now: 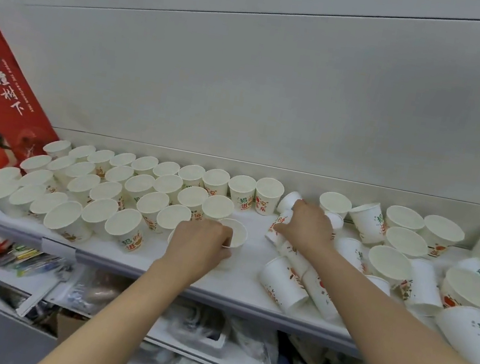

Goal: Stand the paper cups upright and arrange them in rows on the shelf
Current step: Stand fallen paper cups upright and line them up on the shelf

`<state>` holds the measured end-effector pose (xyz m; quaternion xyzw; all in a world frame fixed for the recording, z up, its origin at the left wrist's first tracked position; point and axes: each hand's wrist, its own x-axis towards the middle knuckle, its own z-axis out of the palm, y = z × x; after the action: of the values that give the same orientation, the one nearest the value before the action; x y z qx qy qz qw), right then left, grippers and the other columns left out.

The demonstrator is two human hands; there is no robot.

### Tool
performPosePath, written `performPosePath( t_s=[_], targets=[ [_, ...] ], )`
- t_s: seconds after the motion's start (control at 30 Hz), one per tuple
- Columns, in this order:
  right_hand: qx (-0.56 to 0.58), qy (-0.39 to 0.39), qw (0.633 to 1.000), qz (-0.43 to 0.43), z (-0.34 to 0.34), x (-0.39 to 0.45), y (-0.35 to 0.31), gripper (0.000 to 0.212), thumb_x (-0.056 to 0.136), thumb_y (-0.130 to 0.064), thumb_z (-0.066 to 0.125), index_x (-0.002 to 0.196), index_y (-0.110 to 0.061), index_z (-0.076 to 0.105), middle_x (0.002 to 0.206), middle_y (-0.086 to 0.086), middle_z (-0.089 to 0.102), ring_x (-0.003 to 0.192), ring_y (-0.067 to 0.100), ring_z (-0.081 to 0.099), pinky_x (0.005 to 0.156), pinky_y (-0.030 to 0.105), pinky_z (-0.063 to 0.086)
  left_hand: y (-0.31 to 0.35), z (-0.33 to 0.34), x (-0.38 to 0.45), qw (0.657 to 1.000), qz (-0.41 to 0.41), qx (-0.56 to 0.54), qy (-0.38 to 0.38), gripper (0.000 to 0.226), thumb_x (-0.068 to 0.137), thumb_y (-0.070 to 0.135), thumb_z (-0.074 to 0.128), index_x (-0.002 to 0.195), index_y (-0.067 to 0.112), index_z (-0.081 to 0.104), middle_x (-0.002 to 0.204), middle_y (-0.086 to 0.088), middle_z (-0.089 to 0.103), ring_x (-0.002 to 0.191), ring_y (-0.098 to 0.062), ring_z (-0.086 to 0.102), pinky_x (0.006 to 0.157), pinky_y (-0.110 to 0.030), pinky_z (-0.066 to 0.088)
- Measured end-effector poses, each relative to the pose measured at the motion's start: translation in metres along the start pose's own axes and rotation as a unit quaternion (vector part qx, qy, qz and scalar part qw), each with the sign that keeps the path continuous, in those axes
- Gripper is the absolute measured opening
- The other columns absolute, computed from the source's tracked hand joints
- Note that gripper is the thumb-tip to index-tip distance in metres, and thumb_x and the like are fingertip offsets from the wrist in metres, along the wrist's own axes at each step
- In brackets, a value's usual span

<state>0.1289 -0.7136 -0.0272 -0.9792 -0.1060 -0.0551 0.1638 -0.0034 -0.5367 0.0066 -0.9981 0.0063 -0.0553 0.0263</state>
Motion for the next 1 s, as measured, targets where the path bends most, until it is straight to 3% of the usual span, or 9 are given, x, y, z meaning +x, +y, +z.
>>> performPosePath(
  t_s=[0.13, 0.23, 0.33, 0.47, 0.6, 0.73, 0.87, 1.0],
  targets=[
    [0.105, 0.014, 0.993, -0.046, -0.004, -0.004, -0.016, 0.004, 0.076, -0.026, 0.063, 0.078, -0.023, 0.066, 0.080, -0.004, 0.065, 0.080, 0.017, 0.058, 0.061, 0.028, 0.043, -0.008, 0.003, -0.003, 1.000, 0.015, 0.004, -0.007, 0.013, 0.087, 0.038, 0.058, 0.089, 0.026, 0.061, 0.096, 0.002, 0.067, 0.089, -0.023, 0.062, 0.061, -0.028, 0.032],
    [0.065, 0.053, 0.988, -0.131, 0.001, -0.009, -0.031, 0.008, 0.080, -0.022, 0.061, 0.079, -0.024, 0.069, 0.079, -0.005, 0.065, 0.079, 0.014, 0.052, 0.059, 0.028, 0.038, -0.010, 0.006, -0.001, 0.999, 0.034, -0.002, -0.017, 0.016, 0.088, 0.041, 0.059, 0.093, 0.026, 0.062, 0.100, 0.003, 0.067, 0.093, -0.022, 0.061, 0.063, -0.028, 0.035],
    [0.031, 0.042, 0.982, -0.182, 0.014, -0.008, -0.033, 0.010, 0.083, -0.024, 0.061, 0.085, -0.022, 0.071, 0.083, 0.000, 0.067, 0.086, 0.021, 0.056, 0.063, 0.032, 0.043, -0.021, 0.003, 0.003, 0.997, 0.028, -0.065, -0.009, 0.031, 0.085, 0.060, 0.056, 0.098, 0.033, 0.064, 0.104, 0.014, 0.067, 0.097, -0.012, 0.061, 0.071, -0.029, 0.045],
    [0.038, 0.047, 0.976, -0.209, 0.019, -0.007, -0.022, 0.016, 0.084, -0.031, 0.064, 0.094, -0.021, 0.072, 0.088, -0.001, 0.068, 0.088, 0.021, 0.056, 0.068, 0.035, 0.044, -0.039, -0.018, 0.026, 0.986, -0.005, -0.160, 0.045, 0.029, 0.084, 0.065, 0.055, 0.089, 0.039, 0.066, 0.088, 0.025, 0.066, 0.080, -0.001, 0.060, 0.065, -0.027, 0.045],
    [0.058, 0.131, 0.972, -0.187, 0.001, -0.002, 0.000, 0.015, 0.076, -0.028, 0.075, 0.088, -0.019, 0.072, 0.081, -0.002, 0.070, 0.080, 0.023, 0.058, 0.063, 0.031, 0.042, -0.028, -0.024, 0.086, 0.982, 0.005, -0.180, 0.062, 0.018, 0.088, 0.049, 0.059, 0.092, 0.035, 0.069, 0.091, 0.018, 0.069, 0.090, -0.009, 0.061, 0.068, -0.028, 0.046],
    [0.007, 0.194, 0.971, -0.137, -0.023, -0.001, 0.033, 0.011, 0.071, -0.016, 0.077, 0.080, -0.018, 0.071, 0.072, 0.000, 0.068, 0.073, 0.026, 0.058, 0.067, 0.035, 0.044, 0.021, -0.008, 0.157, 0.986, 0.095, -0.131, 0.045, 0.027, 0.090, 0.040, 0.057, 0.111, 0.026, 0.068, 0.108, 0.003, 0.070, 0.108, -0.023, 0.054, 0.082, -0.032, 0.044],
    [-0.044, 0.207, 0.975, -0.073, -0.035, -0.007, 0.070, 0.004, 0.074, -0.015, 0.072, 0.075, -0.019, 0.071, 0.069, -0.003, 0.068, 0.070, 0.025, 0.056, 0.065, 0.034, 0.041, 0.069, 0.013, 0.192, 0.990, 0.133, 0.040, -0.001, 0.041, 0.093, 0.045, 0.050, 0.119, 0.015, 0.059, 0.122, -0.006, 0.063, 0.120, -0.027, 0.047, 0.098, -0.036, 0.032],
    [-0.053, 0.200, 0.978, -0.040, -0.040, -0.002, 0.095, 0.014, 0.070, -0.005, 0.071, 0.075, -0.019, 0.073, 0.066, -0.003, 0.068, 0.066, 0.025, 0.054, 0.059, 0.031, 0.038, 0.088, 0.037, 0.201, 0.992, 0.090, 0.032, -0.081, 0.053, 0.089, 0.055, 0.050, 0.123, 0.014, 0.051, 0.121, -0.009, 0.061, 0.122, -0.028, 0.047, 0.105, -0.040, 0.022]
  ],
)
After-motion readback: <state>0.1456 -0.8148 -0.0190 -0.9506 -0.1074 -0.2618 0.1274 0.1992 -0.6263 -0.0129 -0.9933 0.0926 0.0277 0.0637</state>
